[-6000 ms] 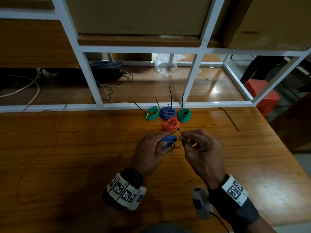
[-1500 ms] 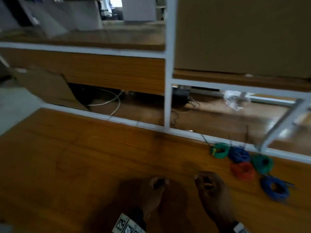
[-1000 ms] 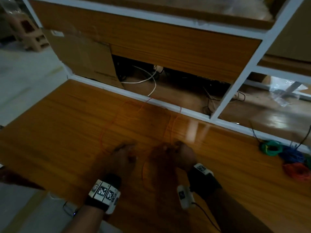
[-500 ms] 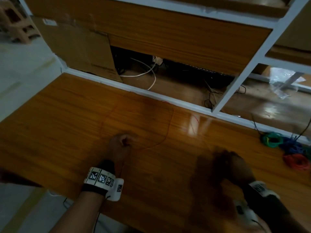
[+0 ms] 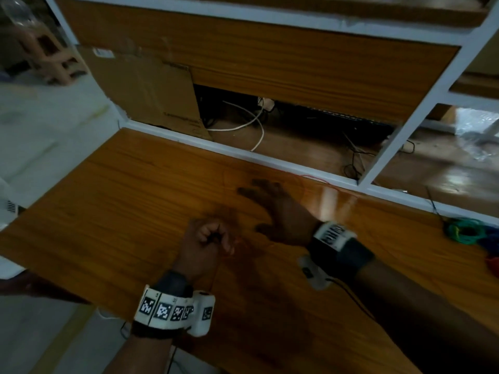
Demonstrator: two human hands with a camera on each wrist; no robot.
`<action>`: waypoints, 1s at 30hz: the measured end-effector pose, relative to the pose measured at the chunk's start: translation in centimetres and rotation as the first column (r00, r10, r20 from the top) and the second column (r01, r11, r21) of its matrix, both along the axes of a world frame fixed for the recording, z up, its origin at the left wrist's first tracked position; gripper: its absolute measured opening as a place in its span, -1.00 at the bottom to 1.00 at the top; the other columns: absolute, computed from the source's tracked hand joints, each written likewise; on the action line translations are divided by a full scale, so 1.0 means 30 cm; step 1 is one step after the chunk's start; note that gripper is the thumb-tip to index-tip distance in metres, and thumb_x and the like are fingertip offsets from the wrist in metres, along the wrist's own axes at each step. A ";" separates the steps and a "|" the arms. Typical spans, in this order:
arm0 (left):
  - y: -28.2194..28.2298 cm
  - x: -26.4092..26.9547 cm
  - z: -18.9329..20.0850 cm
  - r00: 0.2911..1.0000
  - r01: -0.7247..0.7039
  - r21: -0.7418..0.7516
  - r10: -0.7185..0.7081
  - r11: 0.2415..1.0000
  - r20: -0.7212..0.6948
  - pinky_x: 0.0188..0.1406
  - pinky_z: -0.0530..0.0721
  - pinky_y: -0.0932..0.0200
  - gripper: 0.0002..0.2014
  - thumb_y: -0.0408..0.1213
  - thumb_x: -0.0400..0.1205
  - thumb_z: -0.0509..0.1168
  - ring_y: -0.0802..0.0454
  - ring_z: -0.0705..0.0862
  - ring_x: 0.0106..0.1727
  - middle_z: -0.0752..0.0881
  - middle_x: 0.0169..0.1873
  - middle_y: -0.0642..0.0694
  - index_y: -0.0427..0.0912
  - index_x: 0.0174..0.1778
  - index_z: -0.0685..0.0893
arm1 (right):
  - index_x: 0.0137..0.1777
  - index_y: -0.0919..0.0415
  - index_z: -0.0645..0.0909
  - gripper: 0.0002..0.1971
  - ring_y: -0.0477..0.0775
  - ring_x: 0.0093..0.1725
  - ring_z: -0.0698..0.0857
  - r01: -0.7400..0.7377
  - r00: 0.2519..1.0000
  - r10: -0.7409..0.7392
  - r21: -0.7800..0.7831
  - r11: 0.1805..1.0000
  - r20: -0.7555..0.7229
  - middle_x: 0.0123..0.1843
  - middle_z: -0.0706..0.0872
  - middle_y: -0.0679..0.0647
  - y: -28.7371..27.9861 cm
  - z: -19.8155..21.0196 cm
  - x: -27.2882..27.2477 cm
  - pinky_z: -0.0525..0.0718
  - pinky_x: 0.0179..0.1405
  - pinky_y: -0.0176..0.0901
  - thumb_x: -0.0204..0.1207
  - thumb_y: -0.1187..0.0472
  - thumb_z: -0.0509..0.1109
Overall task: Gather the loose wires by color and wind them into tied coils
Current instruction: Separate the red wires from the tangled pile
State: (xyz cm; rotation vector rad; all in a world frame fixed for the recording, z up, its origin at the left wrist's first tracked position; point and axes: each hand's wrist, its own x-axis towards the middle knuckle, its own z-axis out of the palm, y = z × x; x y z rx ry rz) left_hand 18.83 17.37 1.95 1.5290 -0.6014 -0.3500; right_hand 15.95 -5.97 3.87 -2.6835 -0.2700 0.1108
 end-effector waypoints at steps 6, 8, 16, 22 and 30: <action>0.077 0.071 0.092 1.000 0.012 -0.184 -0.017 0.983 -0.026 -0.27 0.63 -0.35 -0.48 -0.91 0.33 0.03 -0.15 0.60 -0.44 0.62 -0.48 -0.16 -0.17 -0.45 0.62 | 0.41 0.18 0.73 -0.60 0.15 0.37 0.71 -0.241 0.958 0.264 0.183 0.953 -0.116 0.43 0.74 0.13 0.124 -0.062 0.065 0.68 0.39 0.24 0.57 0.23 0.48; 0.101 0.095 0.112 0.998 -0.023 -0.258 0.007 0.966 -0.063 -0.23 0.62 -0.31 -0.55 -0.81 0.33 0.08 -0.13 0.58 -0.43 0.61 -0.46 -0.17 -0.13 -0.42 0.63 | 0.40 0.17 0.74 -0.61 0.05 0.33 0.75 -0.202 0.948 0.259 0.277 0.939 -0.187 0.41 0.76 0.05 0.114 -0.066 0.023 0.74 0.32 0.12 0.58 0.35 0.46; 0.101 0.160 0.133 0.965 -0.006 -0.334 -0.083 0.942 -0.250 -0.04 0.69 -0.14 -0.71 -0.37 0.52 0.35 -0.23 0.70 -0.02 0.70 0.08 -0.31 -0.26 0.17 0.65 | 0.02 0.21 0.77 -0.95 -0.22 -0.01 0.79 0.062 0.997 -0.035 0.472 0.879 -0.066 -0.01 0.84 -0.02 -0.010 -0.075 -0.050 0.72 -0.14 -0.28 0.62 0.34 0.54; 0.023 0.123 0.000 0.983 0.050 0.120 -0.028 0.992 -0.182 0.25 0.68 -0.37 0.18 0.06 0.28 0.68 -0.16 0.59 0.47 0.51 0.55 -0.03 0.35 0.71 0.04 | 0.05 0.40 0.63 -0.91 0.33 0.17 0.85 0.223 0.975 -0.112 0.864 0.451 -0.194 0.11 0.86 0.32 0.002 -0.004 -0.072 0.85 0.08 0.30 0.70 0.34 0.42; -0.144 0.080 0.006 0.985 -0.145 0.265 0.163 0.953 -0.047 0.18 0.76 -0.15 -0.11 -0.21 0.55 0.53 0.14 0.78 0.14 0.82 0.05 0.14 0.11 0.73 0.17 | 0.16 0.35 0.65 -0.77 0.22 0.05 0.85 0.293 0.944 -0.199 0.948 0.127 -0.265 0.15 0.80 0.40 0.014 0.076 0.003 0.84 -0.04 0.00 0.60 0.23 0.46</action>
